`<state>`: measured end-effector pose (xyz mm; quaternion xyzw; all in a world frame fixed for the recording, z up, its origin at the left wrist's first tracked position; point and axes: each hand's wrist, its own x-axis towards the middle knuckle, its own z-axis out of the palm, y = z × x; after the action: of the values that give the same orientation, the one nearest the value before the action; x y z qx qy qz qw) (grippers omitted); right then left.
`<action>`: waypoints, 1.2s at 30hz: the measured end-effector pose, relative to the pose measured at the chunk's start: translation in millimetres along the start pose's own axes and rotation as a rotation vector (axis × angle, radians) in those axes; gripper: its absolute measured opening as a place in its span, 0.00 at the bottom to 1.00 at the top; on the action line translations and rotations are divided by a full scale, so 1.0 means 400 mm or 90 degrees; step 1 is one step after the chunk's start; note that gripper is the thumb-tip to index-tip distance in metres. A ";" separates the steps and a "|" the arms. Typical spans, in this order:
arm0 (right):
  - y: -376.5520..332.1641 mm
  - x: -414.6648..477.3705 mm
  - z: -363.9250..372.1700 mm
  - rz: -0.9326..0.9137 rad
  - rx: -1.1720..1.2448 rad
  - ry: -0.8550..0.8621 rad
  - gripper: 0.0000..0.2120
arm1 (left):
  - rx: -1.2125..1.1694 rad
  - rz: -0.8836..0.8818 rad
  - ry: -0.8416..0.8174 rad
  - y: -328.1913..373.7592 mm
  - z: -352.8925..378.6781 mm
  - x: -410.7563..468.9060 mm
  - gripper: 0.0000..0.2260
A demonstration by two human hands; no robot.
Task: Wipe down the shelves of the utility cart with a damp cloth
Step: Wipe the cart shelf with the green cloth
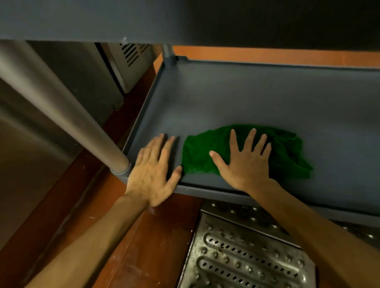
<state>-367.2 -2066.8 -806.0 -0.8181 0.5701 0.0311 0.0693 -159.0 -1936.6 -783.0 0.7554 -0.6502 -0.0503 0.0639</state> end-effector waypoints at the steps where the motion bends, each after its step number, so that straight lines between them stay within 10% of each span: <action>1: -0.004 0.011 0.001 -0.001 -0.006 0.000 0.48 | 0.011 -0.003 -0.013 -0.002 0.004 0.003 0.34; 36: -0.273 0.494 -0.073 0.271 0.070 0.028 0.37 | -0.068 -0.004 0.023 -0.016 0.033 0.028 0.40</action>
<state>-196.8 -2217.4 -794.3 -0.6748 0.7320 -0.0040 0.0933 -153.1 -1947.1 -797.0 0.7536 -0.6432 -0.0716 0.1155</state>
